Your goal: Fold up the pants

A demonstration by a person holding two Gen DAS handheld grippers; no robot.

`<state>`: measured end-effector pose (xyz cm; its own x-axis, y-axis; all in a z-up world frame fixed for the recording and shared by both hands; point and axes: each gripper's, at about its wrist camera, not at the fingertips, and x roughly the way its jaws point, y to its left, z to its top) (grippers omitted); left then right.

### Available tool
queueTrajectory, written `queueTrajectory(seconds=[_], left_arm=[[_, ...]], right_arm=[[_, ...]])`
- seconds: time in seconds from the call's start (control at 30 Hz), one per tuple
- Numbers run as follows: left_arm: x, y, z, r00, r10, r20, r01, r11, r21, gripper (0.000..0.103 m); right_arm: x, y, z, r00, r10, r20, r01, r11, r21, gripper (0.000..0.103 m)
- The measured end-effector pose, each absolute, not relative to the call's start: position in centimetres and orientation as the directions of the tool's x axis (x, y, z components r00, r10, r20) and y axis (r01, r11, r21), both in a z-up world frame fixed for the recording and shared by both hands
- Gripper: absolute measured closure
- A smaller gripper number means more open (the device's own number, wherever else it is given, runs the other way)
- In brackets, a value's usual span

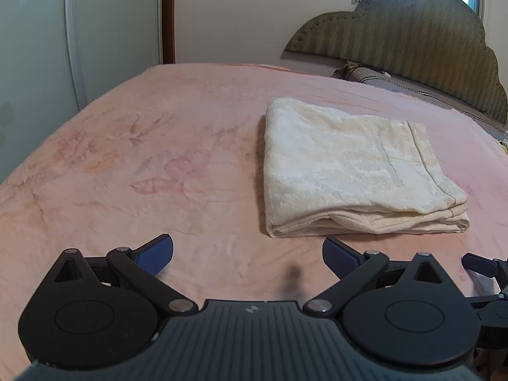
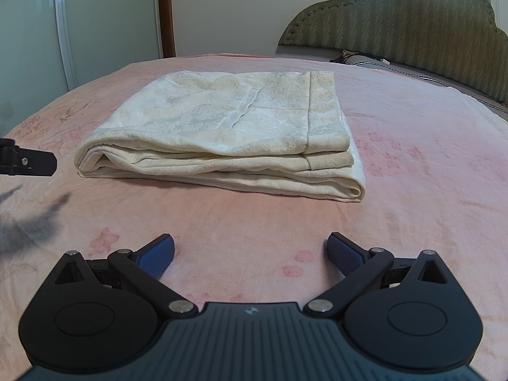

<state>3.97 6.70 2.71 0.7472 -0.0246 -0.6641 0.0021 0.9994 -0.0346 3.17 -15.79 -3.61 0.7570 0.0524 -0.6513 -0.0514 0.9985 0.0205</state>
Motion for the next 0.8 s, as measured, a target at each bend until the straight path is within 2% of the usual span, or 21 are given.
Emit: queueTrajectory(seconds=[0.23,0.8], left_arm=[[3.1,4.2,1.5,0.732,-0.019,-0.681,0.056,0.998,0.031,0.001],[2.5,4.0,-0.5,0.735,-0.014,-0.678,0.038,0.999,0.020,0.001]], right_arm=[[2.5,-15.2,-2.6,0.754,0.025,-0.657,0.026,0.997,0.068,0.000],[1.5,-14.9,-2.4,0.762,0.022,-0.648,0.036,0.996,0.076,0.000]])
